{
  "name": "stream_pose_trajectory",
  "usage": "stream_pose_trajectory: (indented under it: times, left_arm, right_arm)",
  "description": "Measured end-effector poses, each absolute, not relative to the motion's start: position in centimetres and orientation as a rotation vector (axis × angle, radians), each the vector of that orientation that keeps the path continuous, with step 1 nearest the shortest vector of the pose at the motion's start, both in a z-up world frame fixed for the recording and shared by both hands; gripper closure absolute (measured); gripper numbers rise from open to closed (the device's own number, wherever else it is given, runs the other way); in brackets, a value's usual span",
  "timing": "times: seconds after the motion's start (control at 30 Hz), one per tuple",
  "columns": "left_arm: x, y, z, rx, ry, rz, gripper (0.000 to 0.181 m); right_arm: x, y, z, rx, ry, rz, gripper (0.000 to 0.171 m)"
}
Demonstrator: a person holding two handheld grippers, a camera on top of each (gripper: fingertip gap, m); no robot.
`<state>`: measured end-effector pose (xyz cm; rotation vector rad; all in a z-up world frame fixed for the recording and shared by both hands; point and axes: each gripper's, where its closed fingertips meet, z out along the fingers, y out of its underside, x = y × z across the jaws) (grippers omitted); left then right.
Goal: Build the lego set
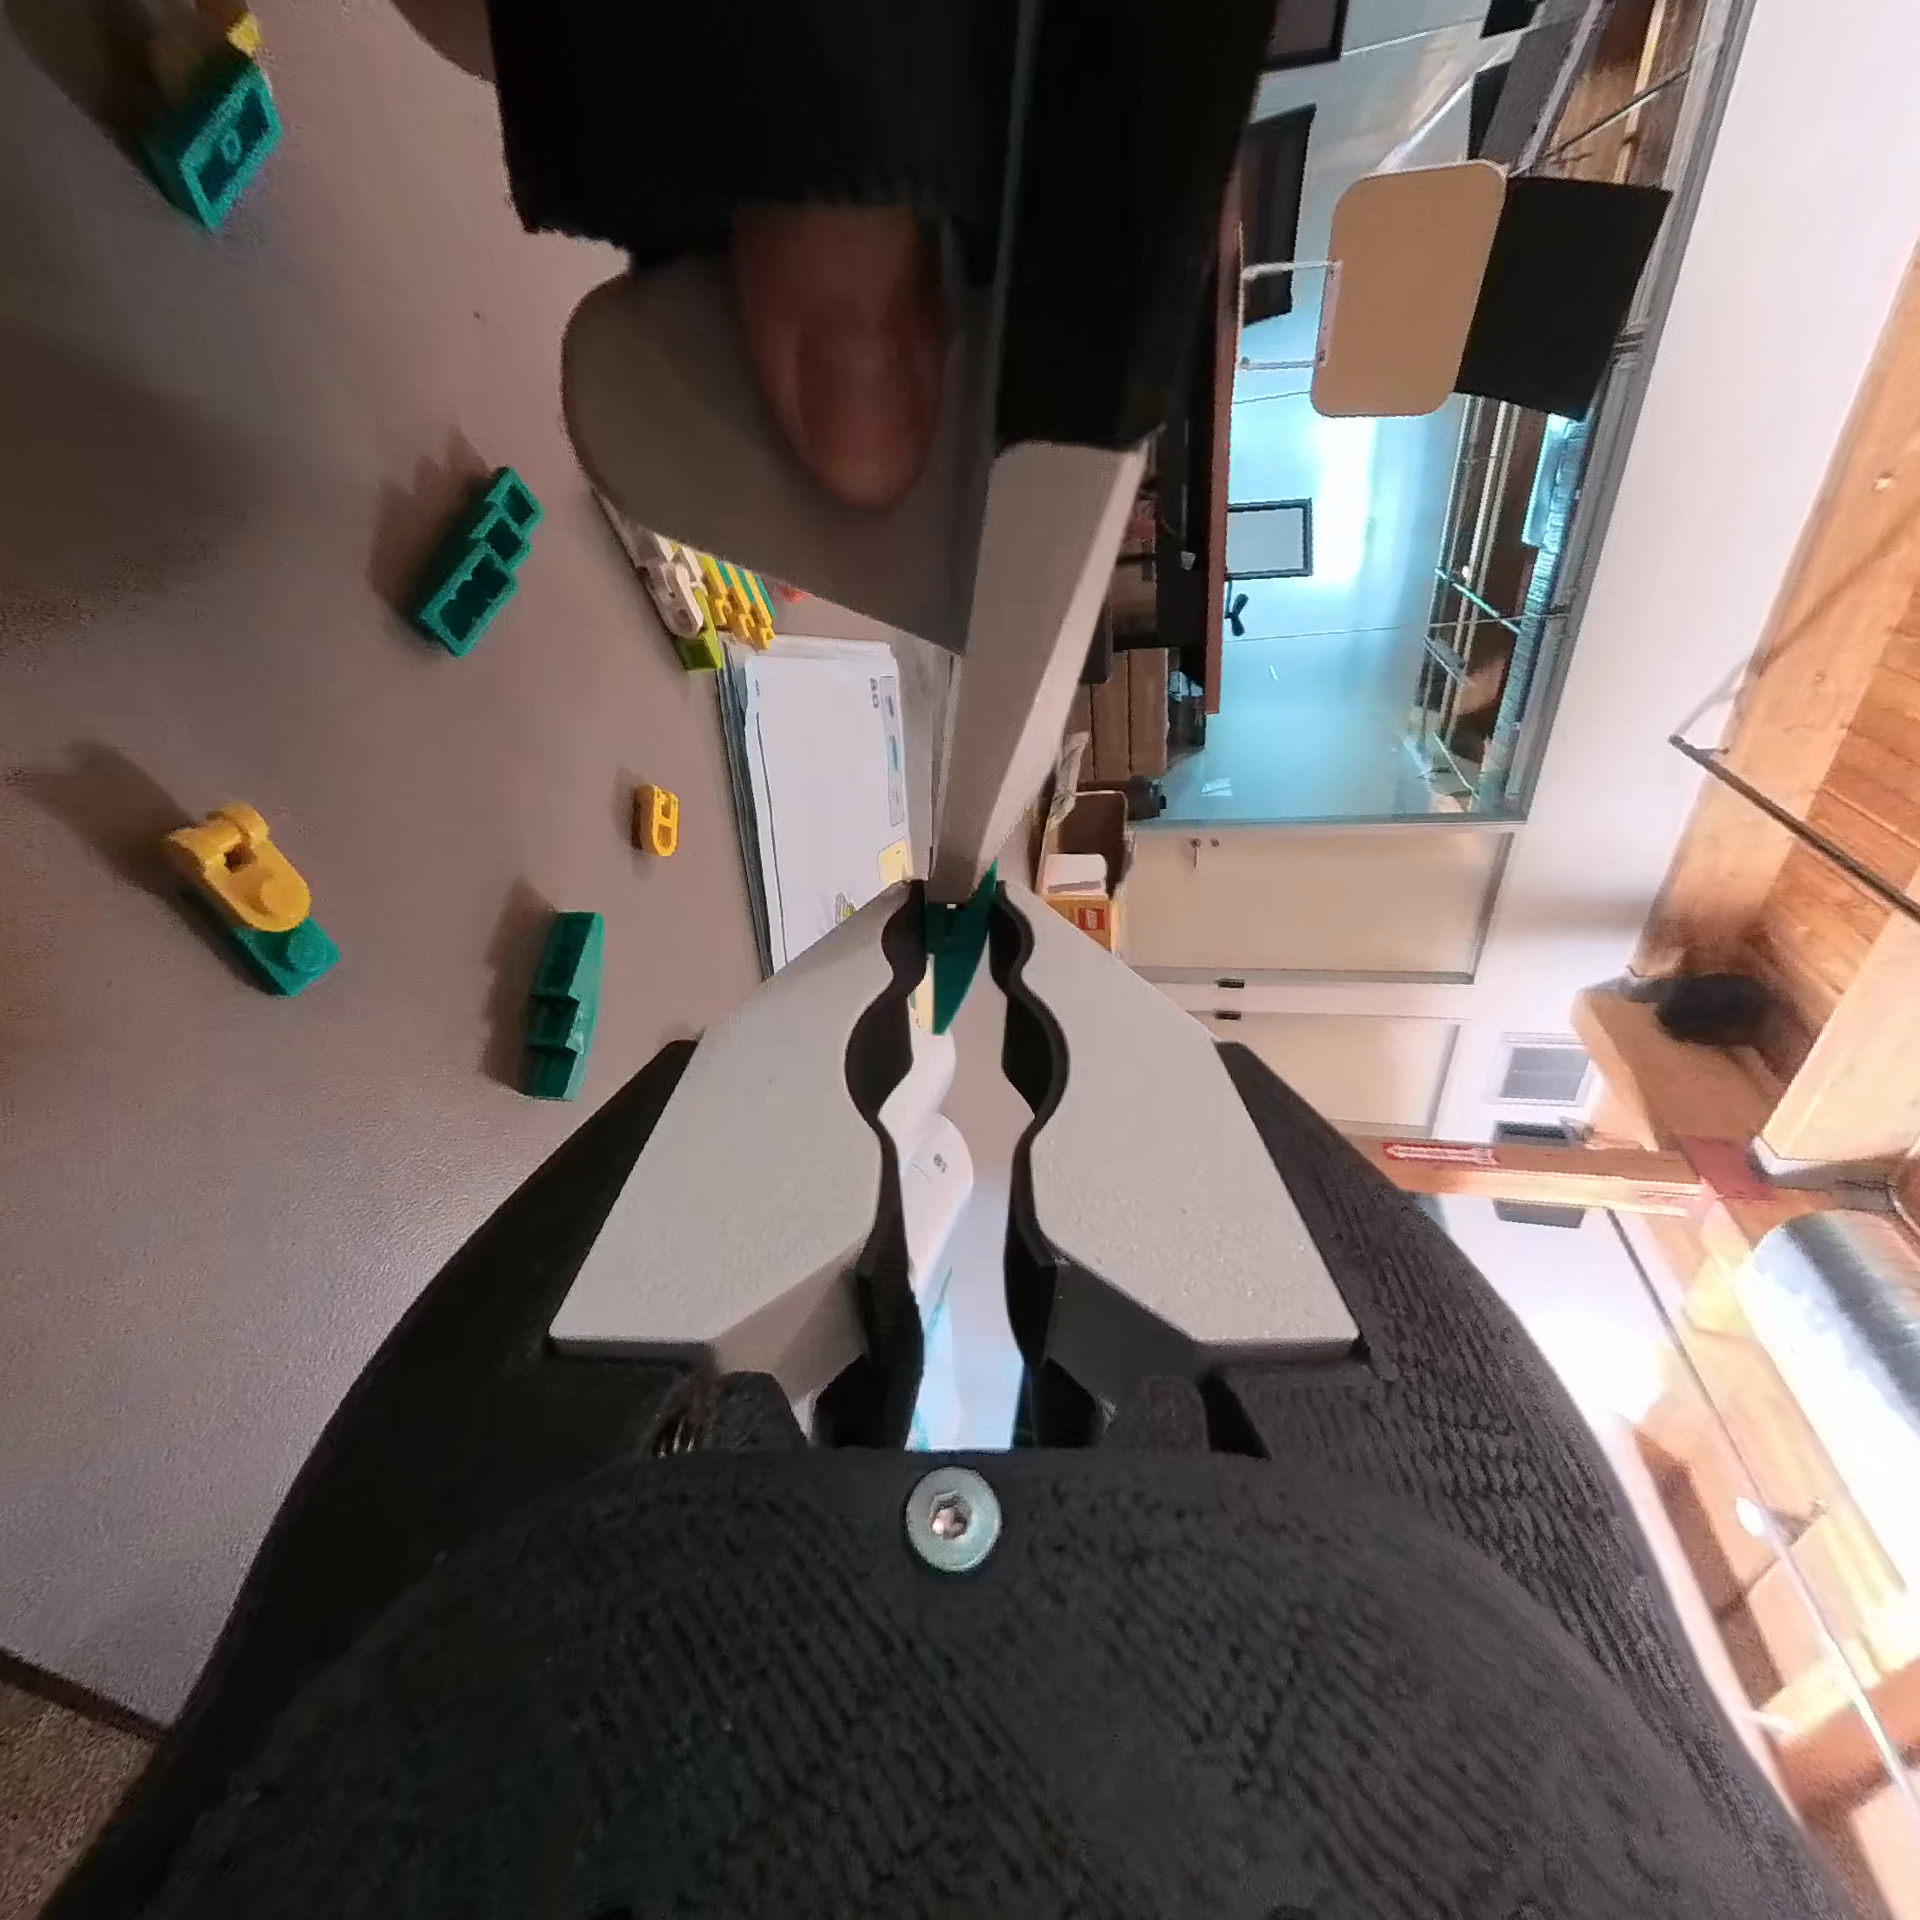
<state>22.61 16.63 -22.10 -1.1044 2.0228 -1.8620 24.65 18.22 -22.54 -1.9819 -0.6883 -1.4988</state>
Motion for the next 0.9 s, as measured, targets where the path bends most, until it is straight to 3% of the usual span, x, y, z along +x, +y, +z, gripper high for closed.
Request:
stream_pose_trajectory:
  times: [0.43, 0.57, 0.8, 0.9]
  left_arm:
    - [22.6, 16.6, -22.3, -1.143, 2.023, -1.882, 0.176]
    - [22.7, 16.7, -22.4, -1.180, 2.018, -1.907, 0.176]
    - [23.0, 17.6, -22.1, -1.288, 1.968, -2.020, 0.176]
    - [22.7, 17.2, -22.4, -1.298, 2.013, -2.037, 0.176]
  right_arm:
    - [24.8, 18.3, -22.7, -1.952, -0.749, -1.507, 0.164]
    - [24.6, 18.6, -23.2, -1.998, -0.619, -1.247, 0.164]
    - [24.2, 18.6, -23.0, -1.972, -0.595, -1.140, 0.146]
    - [23.7, 18.8, -22.8, -1.936, -0.637, -1.148, 0.152]
